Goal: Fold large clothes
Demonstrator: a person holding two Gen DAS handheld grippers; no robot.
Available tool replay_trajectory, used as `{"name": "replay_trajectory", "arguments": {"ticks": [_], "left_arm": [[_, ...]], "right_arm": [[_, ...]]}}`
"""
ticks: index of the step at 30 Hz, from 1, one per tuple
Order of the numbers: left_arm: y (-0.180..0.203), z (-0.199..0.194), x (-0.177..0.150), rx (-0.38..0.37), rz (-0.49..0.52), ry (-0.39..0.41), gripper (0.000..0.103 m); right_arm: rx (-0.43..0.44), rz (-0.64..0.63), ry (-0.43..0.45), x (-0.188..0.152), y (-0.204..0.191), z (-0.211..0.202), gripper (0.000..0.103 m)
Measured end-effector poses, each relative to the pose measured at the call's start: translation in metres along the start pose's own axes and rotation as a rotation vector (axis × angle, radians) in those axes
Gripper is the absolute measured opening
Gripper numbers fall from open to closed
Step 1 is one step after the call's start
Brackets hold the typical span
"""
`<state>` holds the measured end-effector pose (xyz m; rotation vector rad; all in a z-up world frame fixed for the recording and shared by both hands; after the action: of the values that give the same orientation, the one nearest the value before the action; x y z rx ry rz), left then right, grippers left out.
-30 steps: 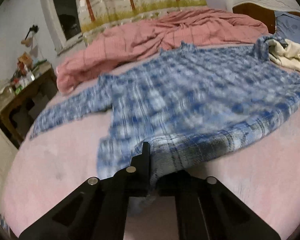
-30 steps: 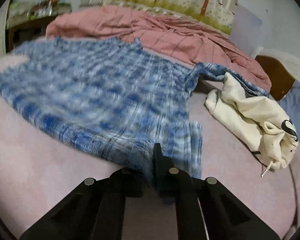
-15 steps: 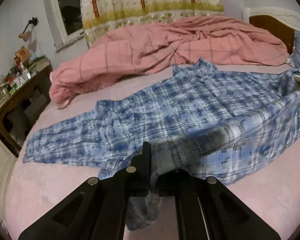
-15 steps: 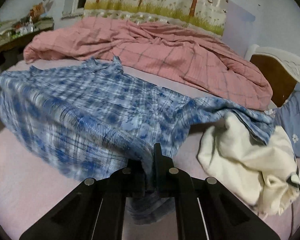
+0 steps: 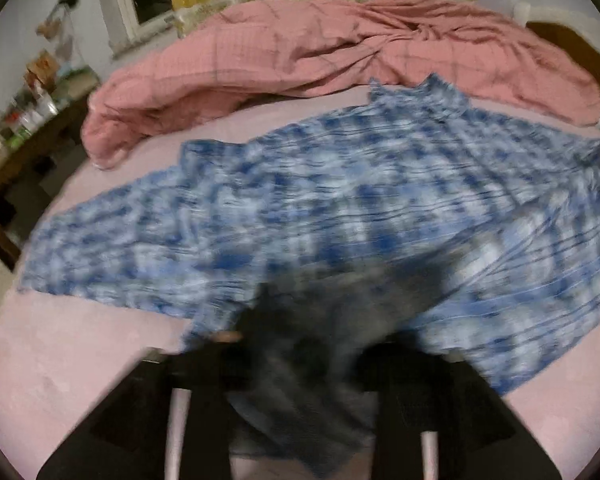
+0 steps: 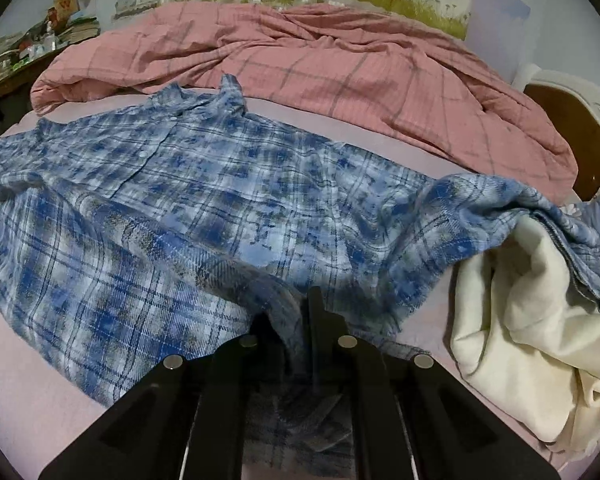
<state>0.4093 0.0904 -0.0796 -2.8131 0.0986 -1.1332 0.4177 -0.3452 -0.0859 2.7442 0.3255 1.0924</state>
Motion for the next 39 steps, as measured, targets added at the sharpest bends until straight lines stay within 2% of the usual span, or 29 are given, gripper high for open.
{"name": "replay_trajectory", "arguments": {"ticks": [1, 2, 3, 4, 5, 7, 10, 11, 13, 14, 15, 16, 18, 20, 21, 22, 25, 26, 27, 30, 31, 32, 33, 34, 35, 36, 37, 38, 39], "left_arm": [[-0.003, -0.002, 0.001, 0.027, 0.007, 0.028, 0.065], [-0.006, -0.006, 0.003, 0.037, 0.001, 0.066, 0.070], [-0.010, -0.012, 0.004, 0.026, -0.014, 0.098, 0.078], [-0.014, -0.018, 0.004, -0.003, -0.041, 0.137, 0.080], [-0.019, -0.025, 0.002, -0.038, -0.069, 0.169, 0.081], [-0.025, -0.028, -0.001, -0.057, -0.094, 0.172, 0.083], [-0.030, -0.012, -0.009, 0.043, -0.077, 0.086, 0.085], [-0.033, -0.006, -0.010, 0.041, -0.092, 0.072, 0.085], [-0.036, -0.005, -0.008, 0.000, -0.125, 0.078, 0.085], [-0.038, -0.010, -0.005, -0.016, -0.141, 0.109, 0.085], [-0.037, -0.016, -0.003, -0.030, -0.150, 0.138, 0.085], [-0.037, -0.023, -0.001, -0.053, -0.162, 0.170, 0.085], [-0.038, -0.038, 0.003, -0.147, -0.200, 0.230, 0.086], [-0.040, -0.052, 0.006, -0.278, -0.250, 0.275, 0.086], [-0.044, -0.055, 0.007, -0.299, -0.268, 0.290, 0.086], [-0.049, -0.057, 0.008, -0.267, -0.282, 0.301, 0.086], [-0.060, -0.050, 0.007, -0.053, -0.249, 0.294, 0.086], [-0.062, -0.044, 0.006, -0.017, -0.242, 0.270, 0.086], [-0.063, -0.037, 0.004, -0.019, -0.245, 0.244, 0.086], [-0.059, -0.018, -0.001, -0.113, -0.273, 0.144, 0.086], [-0.058, -0.010, -0.003, -0.114, -0.272, 0.108, 0.086], [-0.057, -0.003, -0.006, -0.091, -0.266, 0.070, 0.086], [-0.056, 0.004, -0.011, -0.066, -0.256, 0.036, 0.086], [-0.054, 0.011, -0.015, -0.056, -0.247, 0.002, 0.081], [-0.051, 0.016, -0.019, -0.075, -0.236, -0.033, 0.072], [-0.042, 0.017, -0.024, -0.124, -0.201, -0.070, 0.043], [-0.034, 0.014, -0.027, -0.140, -0.164, -0.072, 0.035], [-0.029, 0.008, -0.026, -0.105, -0.124, -0.049, 0.032], [-0.025, 0.004, -0.027, -0.075, -0.095, -0.038, 0.017]], "right_arm": [[-0.013, 0.012, 0.005, 0.001, 0.002, 0.001, 0.019], [-0.033, 0.030, 0.016, 0.002, 0.005, 0.000, 0.037], [-0.052, 0.046, 0.027, 0.003, 0.008, -0.001, 0.062], [-0.090, 0.086, 0.066, 0.003, 0.016, -0.007, 0.072], [-0.096, 0.104, 0.087, 0.003, 0.019, -0.010, 0.076], [-0.059, 0.149, 0.128, -0.002, 0.026, -0.017, 0.076], [-0.060, 0.205, 0.171, -0.010, 0.037, -0.025, 0.076], [-0.054, 0.210, 0.180, -0.011, 0.039, -0.028, 0.076], [-0.010, 0.212, 0.206, -0.012, 0.038, -0.038, 0.076], [0.037, 0.212, 0.219, -0.010, 0.035, -0.043, 0.075], [0.069, 0.211, 0.225, -0.010, 0.033, -0.045, 0.069], [0.139, 0.200, 0.227, -0.009, 0.025, -0.047, 0.064], [0.287, 0.157, 0.185, -0.011, 0.002, -0.042, 0.039], [0.333, 0.127, 0.133, -0.014, -0.016, -0.030, 0.035], [0.308, 0.100, 0.093, -0.017, -0.027, -0.019, 0.035], [0.277, 0.082, 0.064, -0.020, -0.031, -0.012, 0.035], [0.205, 0.086, -0.002, -0.027, -0.031, 0.006, 0.035], [0.178, 0.103, -0.006, -0.028, -0.026, 0.007, 0.035], [0.146, 0.117, -0.001, -0.028, -0.021, 0.006, 0.035], [0.069, 0.153, 0.029, -0.028, -0.004, -0.002, 0.035], [0.040, 0.174, 0.045, -0.028, 0.005, -0.005, 0.036], [0.014, 0.186, 0.054, -0.029, 0.012, -0.009, 0.040], [-0.015, 0.195, 0.065, -0.027, 0.019, -0.008, 0.053], [-0.035, 0.198, 0.074, -0.027, 0.024, -0.011, 0.060], [-0.045, 0.201, 0.077, -0.027, 0.026, -0.013, 0.074], [-0.063, 0.208, 0.079, -0.028, 0.030, -0.014, 0.083], [-0.072, 0.220, 0.076, -0.028, 0.033, -0.013, 0.086], [-0.060, 0.228, 0.061, -0.029, 0.035, -0.010, 0.088], [-0.047, 0.229, 0.044, -0.030, 0.034, -0.008, 0.088]]}}
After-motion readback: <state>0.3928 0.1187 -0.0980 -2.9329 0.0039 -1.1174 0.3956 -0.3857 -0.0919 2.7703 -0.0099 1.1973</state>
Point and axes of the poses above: each gripper's, at about its wrist camera, not at the fingertips, and z roughly the way its jaws point, y to its right, x to its top, the point moved 6 cm from there along z, roughly the way its jaws point, and after that the axes turned 5 degrees about -z, right-handed, at the moved point
